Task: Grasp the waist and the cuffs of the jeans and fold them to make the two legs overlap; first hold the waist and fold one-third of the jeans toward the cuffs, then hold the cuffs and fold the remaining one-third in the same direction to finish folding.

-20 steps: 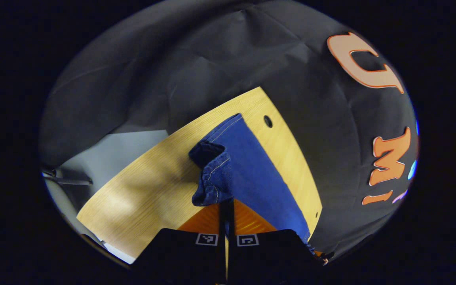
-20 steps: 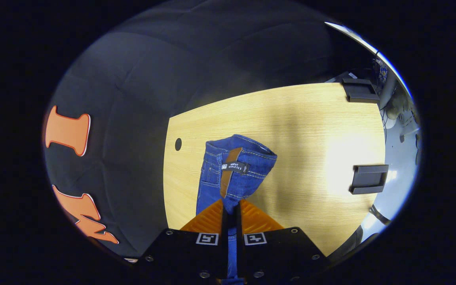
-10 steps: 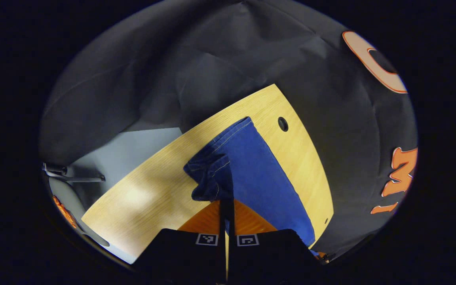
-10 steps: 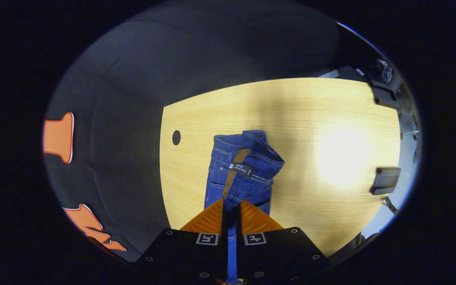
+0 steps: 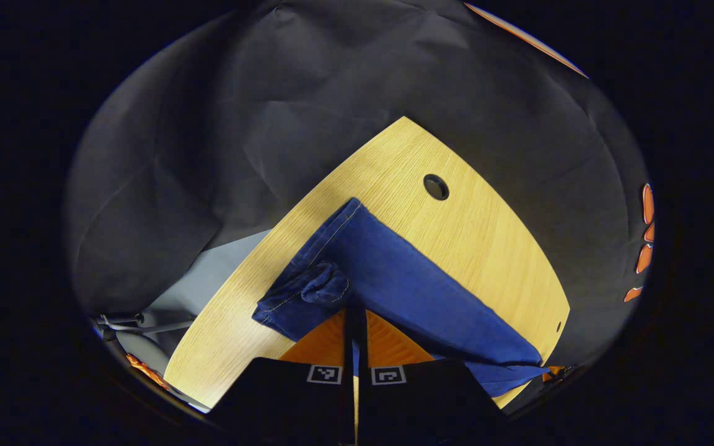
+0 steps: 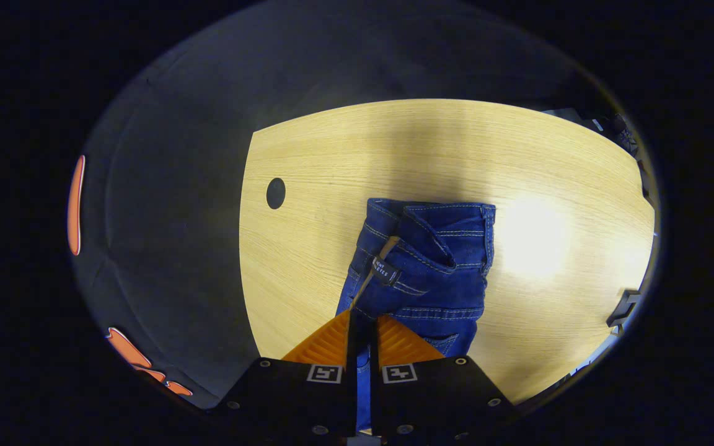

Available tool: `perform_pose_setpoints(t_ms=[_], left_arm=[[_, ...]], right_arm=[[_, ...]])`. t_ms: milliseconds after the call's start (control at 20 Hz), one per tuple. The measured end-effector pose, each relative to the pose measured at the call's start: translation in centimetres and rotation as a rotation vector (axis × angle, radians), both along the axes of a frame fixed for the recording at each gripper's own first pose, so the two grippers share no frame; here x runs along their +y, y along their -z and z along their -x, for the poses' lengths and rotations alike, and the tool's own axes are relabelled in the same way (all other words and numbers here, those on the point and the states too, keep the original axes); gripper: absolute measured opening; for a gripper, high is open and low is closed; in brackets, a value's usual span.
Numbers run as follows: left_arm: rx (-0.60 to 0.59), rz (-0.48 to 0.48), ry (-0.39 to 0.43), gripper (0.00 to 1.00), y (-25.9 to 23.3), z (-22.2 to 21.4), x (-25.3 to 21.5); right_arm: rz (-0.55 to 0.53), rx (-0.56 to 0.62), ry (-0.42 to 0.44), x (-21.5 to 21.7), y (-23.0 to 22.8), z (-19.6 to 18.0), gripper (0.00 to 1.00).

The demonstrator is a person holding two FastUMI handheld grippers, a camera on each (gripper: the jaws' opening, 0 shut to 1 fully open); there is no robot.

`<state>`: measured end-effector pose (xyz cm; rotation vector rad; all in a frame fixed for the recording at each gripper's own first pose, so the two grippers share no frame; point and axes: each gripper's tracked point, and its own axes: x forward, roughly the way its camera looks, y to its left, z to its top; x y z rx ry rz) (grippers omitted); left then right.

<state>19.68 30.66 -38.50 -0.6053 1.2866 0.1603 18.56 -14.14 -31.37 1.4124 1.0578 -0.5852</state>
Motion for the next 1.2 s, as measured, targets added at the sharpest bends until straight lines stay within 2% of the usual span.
perform_pose_setpoints(t_ms=[150,200,250,300,350,400,450,500,550,600,700,750,800,850,1000,1100,1200], left_arm=[[0.034,-0.004,-0.030,0.05,1.3,-0.7,0.1],[0.033,-0.054,-0.031,0.05,1.6,-0.8,1.4],[0.004,-0.121,-0.029,0.13,1.3,-1.6,3.0],[-0.046,-0.177,-0.038,0.14,1.9,-2.9,4.4],[-0.094,-0.189,-0.057,0.14,1.4,-3.8,4.8],[-0.114,-0.179,-0.062,0.14,0.6,-4.5,4.2],[-0.140,-0.174,-0.054,0.07,-0.3,-4.7,3.9],[-0.163,-0.162,-0.044,0.15,-1.2,-5.0,3.5],[-0.206,-0.151,-0.025,0.25,-2.4,-5.7,3.0],[-0.254,-0.159,-0.013,0.31,-3.2,-5.8,2.3],[-0.342,-0.190,0.026,0.64,-5.7,-6.6,1.5],[-0.377,-0.196,0.050,0.62,-7.0,-6.8,1.0],[-0.418,-0.203,0.069,0.67,-8.0,-7.2,0.2],[-0.468,-0.206,0.091,0.84,-9.5,-7.4,-0.5],[-0.611,-0.265,0.141,0.97,-13.5,-7.6,-2.3],[-0.667,-0.328,0.144,0.97,-16.0,-7.2,-2.7],[-0.725,-0.342,0.151,0.97,-18.2,-6.7,-3.7]], right_arm=[[-0.052,0.014,0.011,0.1,0.6,-1.0,0.10],[-0.063,0.021,0.012,0.1,0.7,-1.1,0.10],[-0.064,0.020,0.008,0.1,0.6,-1.5,0.10],[-0.052,0.007,-0.003,0.0,0.3,-2.0,0.10],[-0.043,-0.027,-0.006,-0.2,-0.3,-2.8,0.10],[-0.036,-0.078,-0.001,-0.1,-1.1,-4.3,0.16],[-0.032,-0.161,0.013,-0.5,-2.6,-5.7,0.19],[-0.028,-0.222,0.027,-0.4,-3.4,-7.1,0.30],[-0.008,-0.246,0.030,-0.7,-3.9,-7.8,0.46],[0.035,-0.251,0.014,-0.7,-3.9,-7.6,0.40],[0.112,-0.246,-0.048,-0.9,-3.2,-6.9,0.44],[0.136,-0.243,-0.080,-0.7,-2.9,-6.4,0.47],[0.168,-0.236,-0.115,-0.6,-3.0,-5.5,0.58],[0.210,-0.227,-0.153,-0.7,-2.6,-4.3,0.65],[0.321,-0.191,-0.231,-1.0,-1.6,-1.7,0.92],[0.353,-0.170,-0.245,-1.1,-0.6,-0.6,0.97],[0.372,-0.142,-0.246,-1.3,0.3,1.0,0.98]])
